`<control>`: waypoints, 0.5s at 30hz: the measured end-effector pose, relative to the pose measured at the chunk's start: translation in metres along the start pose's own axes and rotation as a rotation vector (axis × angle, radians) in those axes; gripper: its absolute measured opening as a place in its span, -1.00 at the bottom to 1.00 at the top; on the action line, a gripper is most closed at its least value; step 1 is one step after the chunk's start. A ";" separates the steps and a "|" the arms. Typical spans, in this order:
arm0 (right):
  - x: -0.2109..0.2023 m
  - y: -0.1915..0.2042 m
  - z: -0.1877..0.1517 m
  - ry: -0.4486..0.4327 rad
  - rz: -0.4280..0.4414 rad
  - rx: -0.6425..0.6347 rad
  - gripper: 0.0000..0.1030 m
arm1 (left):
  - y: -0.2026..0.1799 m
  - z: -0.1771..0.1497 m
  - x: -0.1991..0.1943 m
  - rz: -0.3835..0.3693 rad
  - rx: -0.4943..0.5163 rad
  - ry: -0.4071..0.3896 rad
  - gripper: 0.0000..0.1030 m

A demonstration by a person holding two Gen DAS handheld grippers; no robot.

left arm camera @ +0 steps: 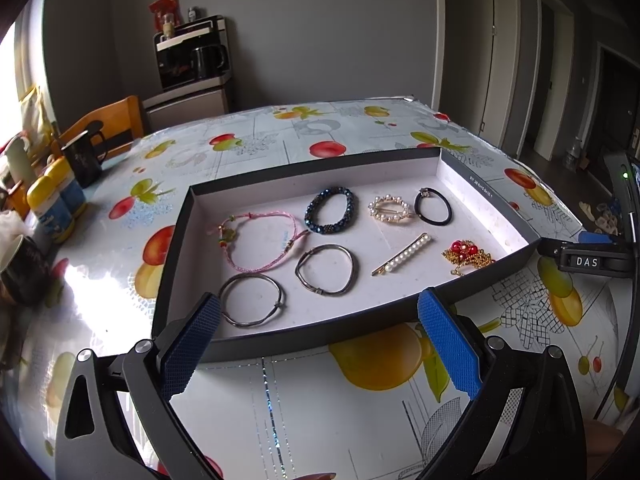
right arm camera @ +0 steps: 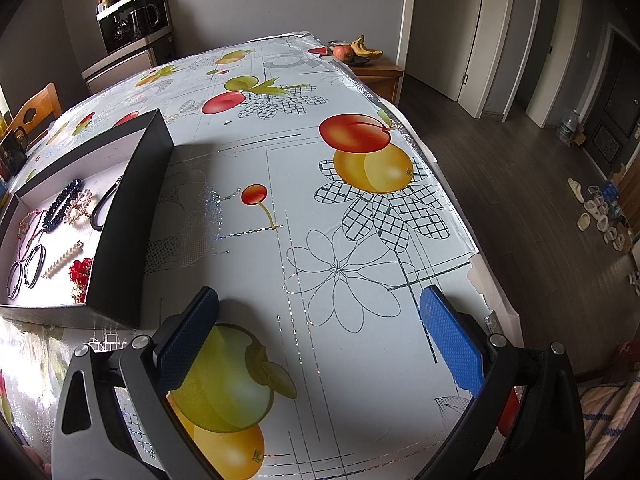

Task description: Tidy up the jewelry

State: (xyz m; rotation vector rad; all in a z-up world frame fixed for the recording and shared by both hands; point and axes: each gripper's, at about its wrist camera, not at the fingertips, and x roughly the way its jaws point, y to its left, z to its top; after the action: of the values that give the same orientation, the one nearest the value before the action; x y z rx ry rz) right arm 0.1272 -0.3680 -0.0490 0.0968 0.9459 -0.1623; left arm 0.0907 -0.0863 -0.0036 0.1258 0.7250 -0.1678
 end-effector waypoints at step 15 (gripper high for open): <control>0.000 0.001 0.000 0.000 0.000 0.000 0.92 | -0.001 -0.001 0.001 -0.003 0.000 0.000 0.95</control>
State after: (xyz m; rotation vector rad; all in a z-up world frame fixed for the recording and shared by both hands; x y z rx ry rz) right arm 0.1273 -0.3675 -0.0491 0.0969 0.9460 -0.1624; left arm 0.0906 -0.0869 -0.0047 0.1251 0.7248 -0.1708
